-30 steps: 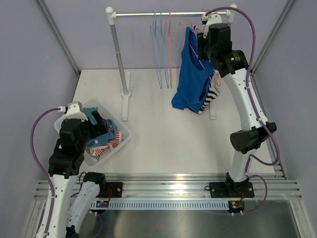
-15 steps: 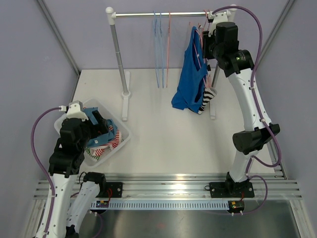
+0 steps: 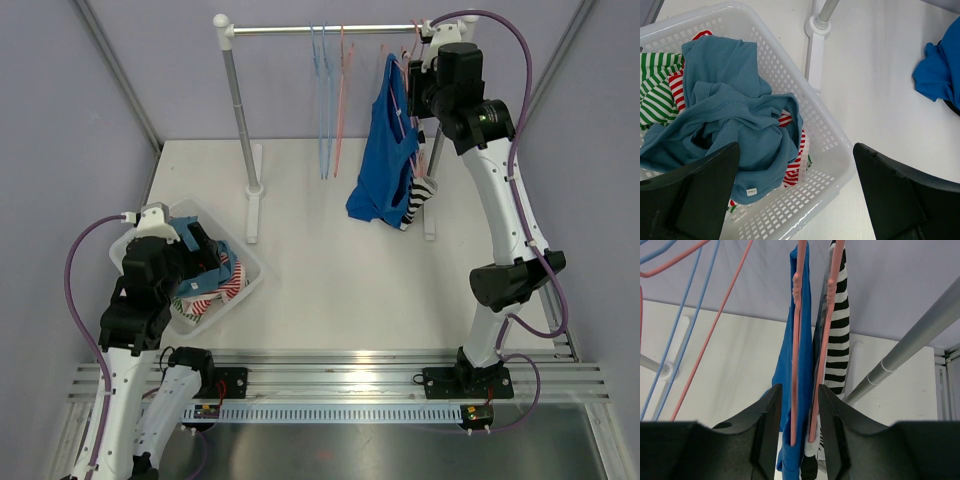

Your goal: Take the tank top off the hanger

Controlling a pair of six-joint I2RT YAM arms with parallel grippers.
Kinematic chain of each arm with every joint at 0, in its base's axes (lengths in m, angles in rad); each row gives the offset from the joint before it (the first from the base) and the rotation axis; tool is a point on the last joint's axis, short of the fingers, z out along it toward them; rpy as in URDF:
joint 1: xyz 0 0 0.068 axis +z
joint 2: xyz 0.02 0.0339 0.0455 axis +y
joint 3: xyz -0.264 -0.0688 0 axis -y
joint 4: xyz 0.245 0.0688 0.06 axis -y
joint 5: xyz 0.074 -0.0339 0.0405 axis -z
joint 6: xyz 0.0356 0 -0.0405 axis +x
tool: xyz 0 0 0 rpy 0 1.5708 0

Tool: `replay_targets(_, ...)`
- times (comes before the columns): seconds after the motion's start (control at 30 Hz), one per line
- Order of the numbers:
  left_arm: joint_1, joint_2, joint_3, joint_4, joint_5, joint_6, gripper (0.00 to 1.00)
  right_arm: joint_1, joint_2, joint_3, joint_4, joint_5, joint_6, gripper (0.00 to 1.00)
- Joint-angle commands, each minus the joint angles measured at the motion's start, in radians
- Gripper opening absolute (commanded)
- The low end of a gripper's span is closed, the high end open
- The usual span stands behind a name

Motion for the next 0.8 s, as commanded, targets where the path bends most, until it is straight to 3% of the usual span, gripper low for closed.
replay_targets(0.0, -0.003, 0.005, -0.005, 0.053, 0.026, 0.019, 0.99, 0.006, 0.004, 0.071, 0.004, -0.03, 0.012, 0.41)
replay_targets(0.77, -0.003, 0.007, -0.006, 0.056, 0.034, 0.019, 0.99, 0.011, 0.137, 0.13, -0.007, -0.005, -0.01, 0.33)
